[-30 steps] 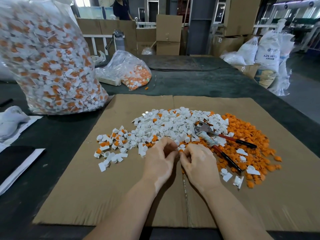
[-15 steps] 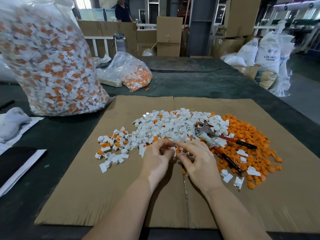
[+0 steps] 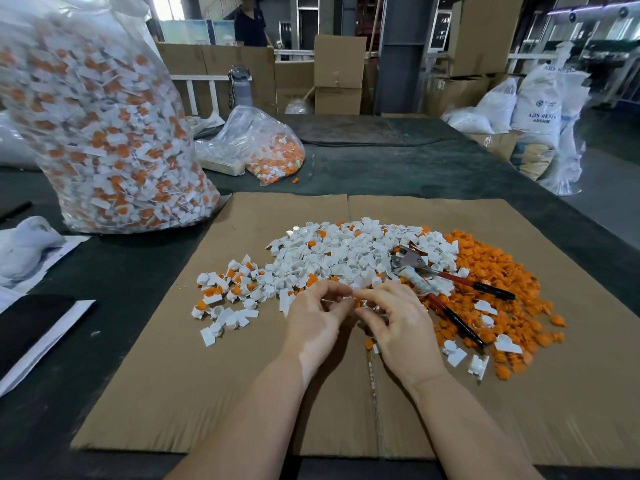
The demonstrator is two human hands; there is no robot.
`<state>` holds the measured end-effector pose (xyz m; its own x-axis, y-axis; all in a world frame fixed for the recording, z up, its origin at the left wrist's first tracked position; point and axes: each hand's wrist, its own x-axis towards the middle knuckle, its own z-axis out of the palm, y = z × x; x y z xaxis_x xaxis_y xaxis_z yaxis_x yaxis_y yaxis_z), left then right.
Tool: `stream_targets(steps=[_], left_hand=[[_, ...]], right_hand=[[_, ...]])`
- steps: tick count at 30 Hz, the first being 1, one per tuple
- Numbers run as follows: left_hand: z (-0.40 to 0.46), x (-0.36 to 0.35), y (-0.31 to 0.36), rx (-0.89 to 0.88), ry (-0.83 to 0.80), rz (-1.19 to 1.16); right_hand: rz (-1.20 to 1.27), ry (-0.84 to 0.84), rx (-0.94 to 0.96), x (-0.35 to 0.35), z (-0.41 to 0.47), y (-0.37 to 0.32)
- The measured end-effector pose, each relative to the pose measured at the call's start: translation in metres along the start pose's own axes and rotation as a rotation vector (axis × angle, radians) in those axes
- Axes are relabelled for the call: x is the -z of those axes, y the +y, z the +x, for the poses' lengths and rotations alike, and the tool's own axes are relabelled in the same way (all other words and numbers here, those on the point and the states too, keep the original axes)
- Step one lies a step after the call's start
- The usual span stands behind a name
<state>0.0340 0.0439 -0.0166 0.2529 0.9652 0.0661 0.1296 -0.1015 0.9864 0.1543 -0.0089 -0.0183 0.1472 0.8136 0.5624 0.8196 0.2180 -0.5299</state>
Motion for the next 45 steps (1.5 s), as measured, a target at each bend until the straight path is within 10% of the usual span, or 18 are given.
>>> stream_targets(steps=[24,31,40,45], left_hand=[[0.001,-0.001,0.003,0.043,0.009,-0.132],[0.004,0.0,0.005,0.016,0.02,-0.062],[0.008,-0.001,0.008,0.129,0.042,-0.17],[0.016,0.001,0.018,0.238,0.087,-0.434]], right_hand=[[-0.257,0.193,-0.115,0.015,0.013,0.005],[-0.666,-0.381,-0.715,0.057,0.036,0.038],[-0.833,-0.274,-0.49,0.062,0.04,0.028],[-0.395,-0.344,-0.459,0.068,0.042,0.001]])
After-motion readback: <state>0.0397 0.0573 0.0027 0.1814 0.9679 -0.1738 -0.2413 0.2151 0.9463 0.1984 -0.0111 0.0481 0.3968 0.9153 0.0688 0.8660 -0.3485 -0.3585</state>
